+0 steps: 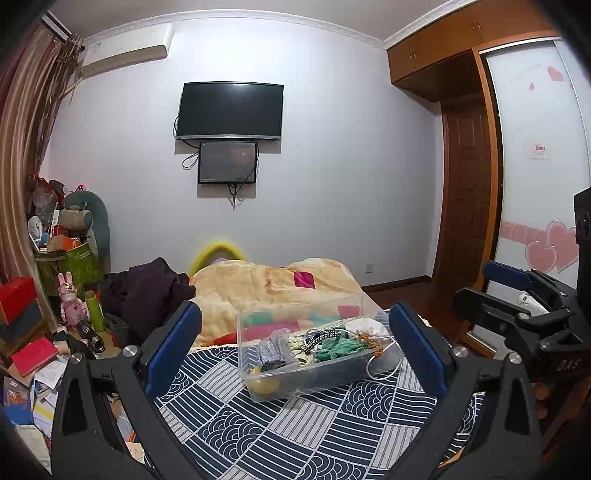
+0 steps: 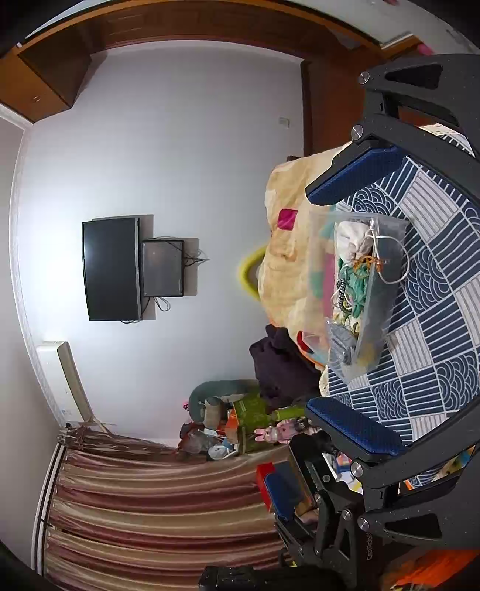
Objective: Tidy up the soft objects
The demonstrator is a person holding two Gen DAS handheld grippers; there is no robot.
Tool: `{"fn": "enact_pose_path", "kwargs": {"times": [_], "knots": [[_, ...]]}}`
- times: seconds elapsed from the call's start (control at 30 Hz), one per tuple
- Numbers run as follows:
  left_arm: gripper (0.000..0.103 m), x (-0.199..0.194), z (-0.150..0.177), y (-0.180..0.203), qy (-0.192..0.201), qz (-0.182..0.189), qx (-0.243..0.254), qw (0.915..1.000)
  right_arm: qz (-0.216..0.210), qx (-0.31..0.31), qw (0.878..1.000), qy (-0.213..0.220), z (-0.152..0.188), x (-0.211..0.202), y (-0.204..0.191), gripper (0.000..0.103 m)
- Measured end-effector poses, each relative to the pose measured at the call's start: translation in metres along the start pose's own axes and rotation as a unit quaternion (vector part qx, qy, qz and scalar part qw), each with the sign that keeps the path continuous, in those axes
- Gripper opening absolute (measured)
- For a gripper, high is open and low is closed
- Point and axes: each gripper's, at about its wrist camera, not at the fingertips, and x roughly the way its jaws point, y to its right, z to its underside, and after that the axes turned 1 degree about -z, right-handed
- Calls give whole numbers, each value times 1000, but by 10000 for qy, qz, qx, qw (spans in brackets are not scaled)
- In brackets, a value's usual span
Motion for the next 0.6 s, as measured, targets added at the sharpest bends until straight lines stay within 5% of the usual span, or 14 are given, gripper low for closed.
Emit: {"fn": "enact_pose_path", "kwargs": {"times": [0.6], "knots": [[103, 1, 2, 0, -3, 1, 25, 10000, 0, 0, 10000, -66, 2, 2, -1, 103]]}}
